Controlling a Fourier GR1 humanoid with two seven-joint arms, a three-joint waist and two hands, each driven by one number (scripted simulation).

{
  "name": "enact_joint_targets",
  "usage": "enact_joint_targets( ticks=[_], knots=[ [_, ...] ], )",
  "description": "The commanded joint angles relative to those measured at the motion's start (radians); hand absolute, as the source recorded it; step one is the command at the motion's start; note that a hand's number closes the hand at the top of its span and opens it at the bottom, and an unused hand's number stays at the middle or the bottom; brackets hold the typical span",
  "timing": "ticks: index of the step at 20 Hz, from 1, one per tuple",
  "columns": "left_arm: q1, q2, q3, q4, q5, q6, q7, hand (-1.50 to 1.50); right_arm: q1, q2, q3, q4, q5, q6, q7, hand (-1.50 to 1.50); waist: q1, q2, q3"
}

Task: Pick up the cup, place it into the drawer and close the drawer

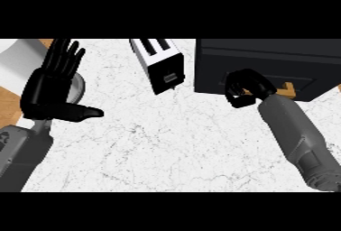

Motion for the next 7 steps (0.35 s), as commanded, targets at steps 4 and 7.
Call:
enact_joint_targets(
  ticks=[4, 7],
  knots=[
    [-0.001, -0.01, 0.003, 0.006, 0.01, -0.024, 0.003, -1.5, -0.102, -0.096, -0.075, 0.056, -0.028, -0.044, 0.086, 1.5, 0.034, 0.045, 0.01],
    [0.007, -0.036, -0.013, 0.013, -0.004, -0.018, -0.015, -1.5, -0.082, -0.098, -0.076, 0.063, -0.028, -0.057, 0.053, 1.5, 0.028, 0.046, 0.01]
  ],
)
